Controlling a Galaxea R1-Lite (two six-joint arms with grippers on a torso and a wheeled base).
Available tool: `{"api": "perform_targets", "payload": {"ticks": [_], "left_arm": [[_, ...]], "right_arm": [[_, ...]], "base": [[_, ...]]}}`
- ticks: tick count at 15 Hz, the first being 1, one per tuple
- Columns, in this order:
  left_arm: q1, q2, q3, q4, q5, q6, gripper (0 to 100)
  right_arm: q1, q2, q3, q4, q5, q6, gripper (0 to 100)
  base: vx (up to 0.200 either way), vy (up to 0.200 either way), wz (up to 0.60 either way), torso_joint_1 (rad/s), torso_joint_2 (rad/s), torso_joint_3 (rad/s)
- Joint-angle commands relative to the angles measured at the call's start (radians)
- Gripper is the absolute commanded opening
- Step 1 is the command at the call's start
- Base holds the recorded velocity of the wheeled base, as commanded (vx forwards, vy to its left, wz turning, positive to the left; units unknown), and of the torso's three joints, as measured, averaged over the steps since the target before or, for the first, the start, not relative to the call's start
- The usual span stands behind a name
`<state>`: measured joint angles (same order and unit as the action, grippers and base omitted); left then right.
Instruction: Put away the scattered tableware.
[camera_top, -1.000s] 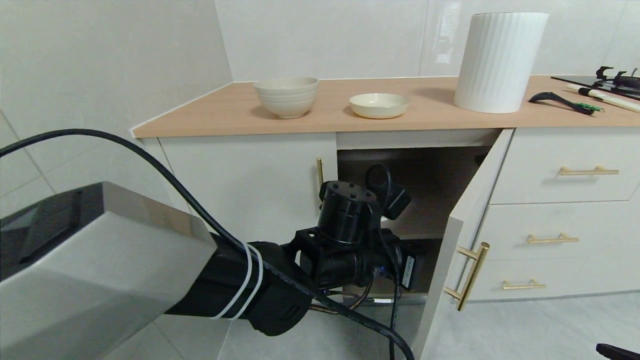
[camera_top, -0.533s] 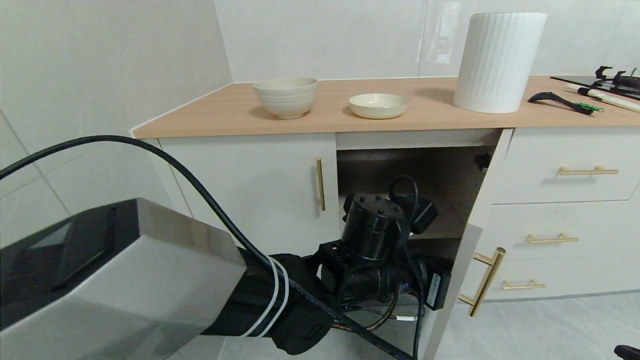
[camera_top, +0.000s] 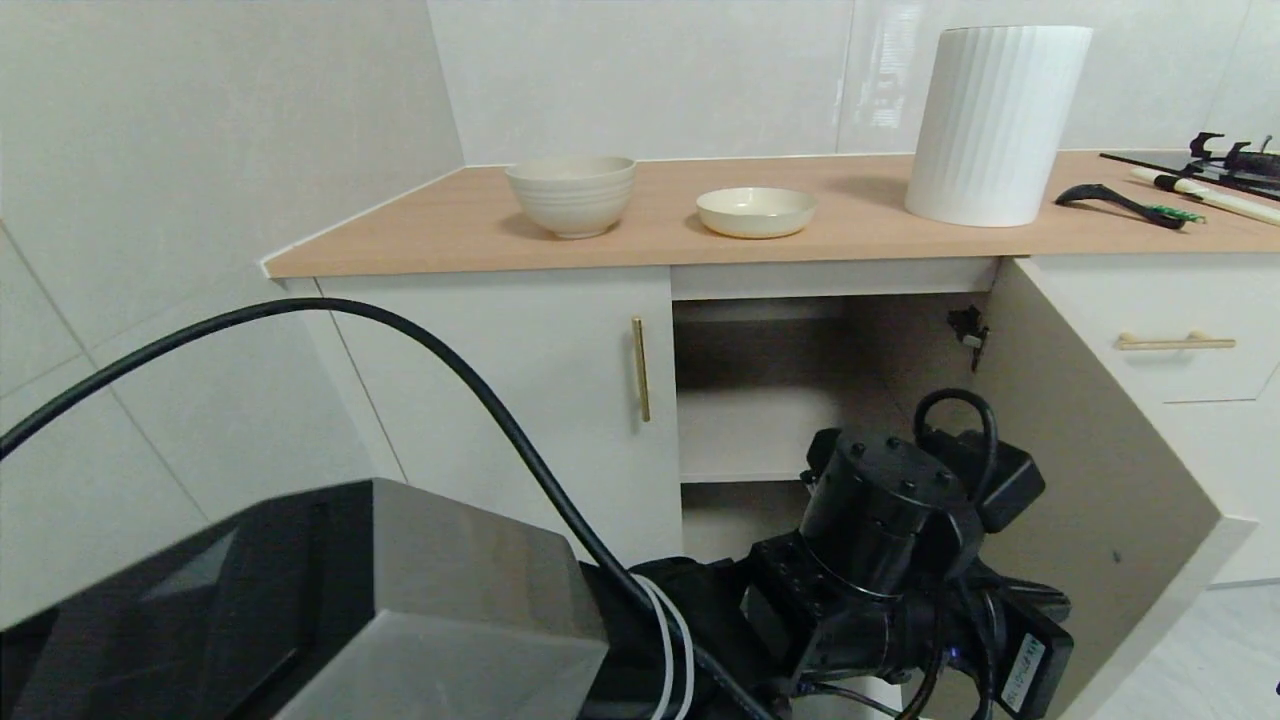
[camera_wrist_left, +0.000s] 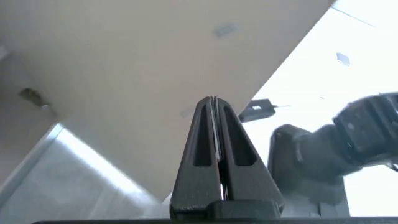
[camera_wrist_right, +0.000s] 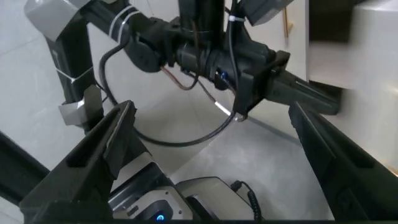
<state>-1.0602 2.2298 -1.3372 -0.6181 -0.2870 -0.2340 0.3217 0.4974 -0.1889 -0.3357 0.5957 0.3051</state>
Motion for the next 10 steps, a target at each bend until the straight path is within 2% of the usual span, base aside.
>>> {"api": "perform_targets", "payload": {"ticks": [1,2,4,7,8,9,10], "left_arm": [[0.023,-0.033,0.038,-0.014,0.023,-0.019,0],[0.082,-0.111,0.104,-0.034,0.023,-0.037,0],[0.206,-0.251,0.225,-0.034,0.025,-0.037,0],[0.398,-0.476,0.464,-0.035,0.022,-0.036,0],[0.436,-0.516,0.52,-0.04,0.022,-0.034,0],[0.482,-0.562,0.583,-0.043,0.022,-0.03,100],[0.531,-0.604,0.624,-0.045,0.022,-0.024,100]], "right_arm": [[0.002,0.085,-0.014,0.0,0.001,-0.001,100],[0.019,0.266,-0.063,-0.002,-0.001,-0.012,100],[0.02,0.563,-0.191,-0.008,-0.013,-0.067,100],[0.045,0.854,-0.437,-0.003,-0.017,-0.08,100],[0.053,0.931,-0.486,0.001,-0.019,-0.084,100],[0.053,1.014,-0.541,0.001,-0.021,-0.113,100],[0.059,1.078,-0.604,0.003,-0.062,-0.123,100]], "base": [[0.0,0.0,0.0,0.0,0.0,0.0],[0.0,0.0,0.0,0.0,0.0,0.0],[0.0,0.0,0.0,0.0,0.0,0.0],[0.0,0.0,0.0,0.0,0.0,0.0],[0.0,0.0,0.0,0.0,0.0,0.0],[0.0,0.0,0.0,0.0,0.0,0.0],[0.0,0.0,0.0,0.0,0.0,0.0]]}}
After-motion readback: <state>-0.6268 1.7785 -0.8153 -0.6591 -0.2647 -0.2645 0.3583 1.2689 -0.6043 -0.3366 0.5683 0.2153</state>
